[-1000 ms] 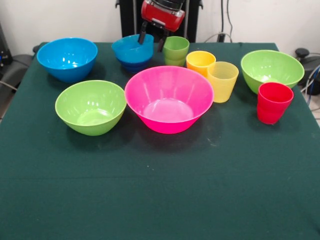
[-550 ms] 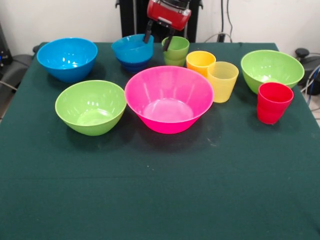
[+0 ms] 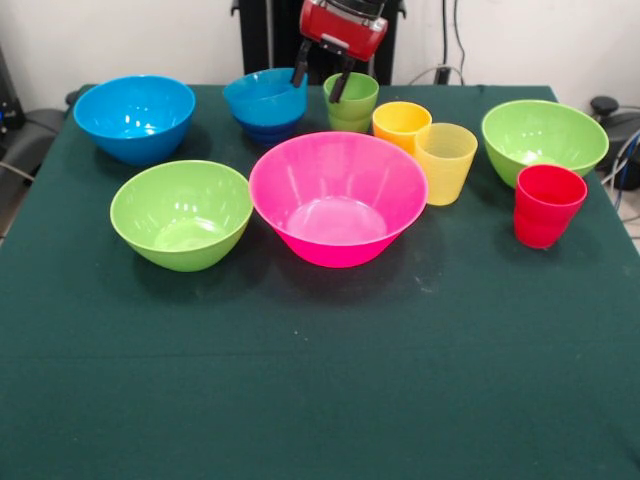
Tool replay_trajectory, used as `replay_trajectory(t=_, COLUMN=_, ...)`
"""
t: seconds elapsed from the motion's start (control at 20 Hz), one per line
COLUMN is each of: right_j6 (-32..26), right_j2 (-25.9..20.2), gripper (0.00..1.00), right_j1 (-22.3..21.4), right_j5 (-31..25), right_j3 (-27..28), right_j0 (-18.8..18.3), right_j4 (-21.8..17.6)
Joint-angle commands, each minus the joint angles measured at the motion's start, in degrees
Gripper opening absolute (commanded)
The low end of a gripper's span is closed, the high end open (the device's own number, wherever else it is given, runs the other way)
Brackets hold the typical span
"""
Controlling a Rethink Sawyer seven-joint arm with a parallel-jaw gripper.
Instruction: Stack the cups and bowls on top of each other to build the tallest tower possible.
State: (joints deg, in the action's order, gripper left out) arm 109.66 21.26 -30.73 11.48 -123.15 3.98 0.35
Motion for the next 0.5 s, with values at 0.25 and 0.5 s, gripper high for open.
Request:
replay_trajectory(t=0.25, right_j6=7.63, right_j2=-4.46, gripper=1.00, right_j1=0.48, right_j5=-6.48, right_j3=3.95, right_j0=-0.74, right_j4=2.11)
replay_trajectory(t=0.5, right_j6=7.81, right_j2=-5.04, gripper=1.00, right_j1=1.40, right_j5=-5.17, right_j3=4.10, right_j0=-1.34, right_j4=1.76)
